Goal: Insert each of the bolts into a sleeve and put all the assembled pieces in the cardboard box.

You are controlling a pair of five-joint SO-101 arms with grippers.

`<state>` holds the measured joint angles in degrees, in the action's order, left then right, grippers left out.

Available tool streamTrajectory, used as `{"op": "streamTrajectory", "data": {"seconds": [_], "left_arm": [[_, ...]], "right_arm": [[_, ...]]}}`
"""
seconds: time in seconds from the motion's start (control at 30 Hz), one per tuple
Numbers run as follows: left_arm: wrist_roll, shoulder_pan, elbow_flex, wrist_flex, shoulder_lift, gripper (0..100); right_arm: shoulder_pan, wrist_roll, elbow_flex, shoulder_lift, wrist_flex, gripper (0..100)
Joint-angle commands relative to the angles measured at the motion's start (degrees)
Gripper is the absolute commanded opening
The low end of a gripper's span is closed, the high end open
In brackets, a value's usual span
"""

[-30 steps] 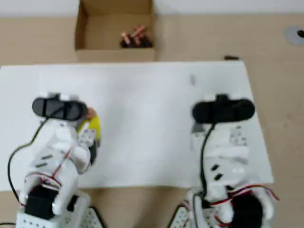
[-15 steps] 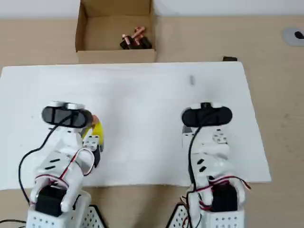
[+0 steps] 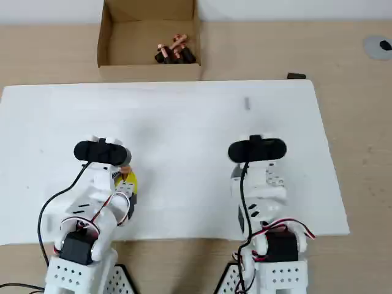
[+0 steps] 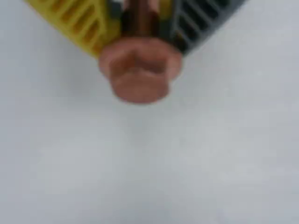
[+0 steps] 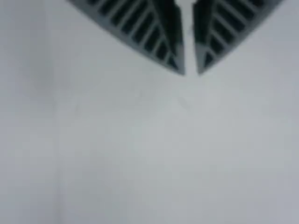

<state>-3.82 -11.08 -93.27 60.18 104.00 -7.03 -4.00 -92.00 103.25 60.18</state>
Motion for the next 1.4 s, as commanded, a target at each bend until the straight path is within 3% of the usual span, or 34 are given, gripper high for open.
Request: {"op": "streamTrajectory", "data": {"seconds": [0.0,1.37], "left_arm": [[0.4,0.8,-1.1,-0.1,0.0,1],[0.3,0.7,-1.1,-0.1,0.0,1]], "right_arm": [[-0.2,0.1,-2.3,5.5,-1.2,1.0],[-0.2,0.4,-4.9,5.5,-0.9,1.0]]}}
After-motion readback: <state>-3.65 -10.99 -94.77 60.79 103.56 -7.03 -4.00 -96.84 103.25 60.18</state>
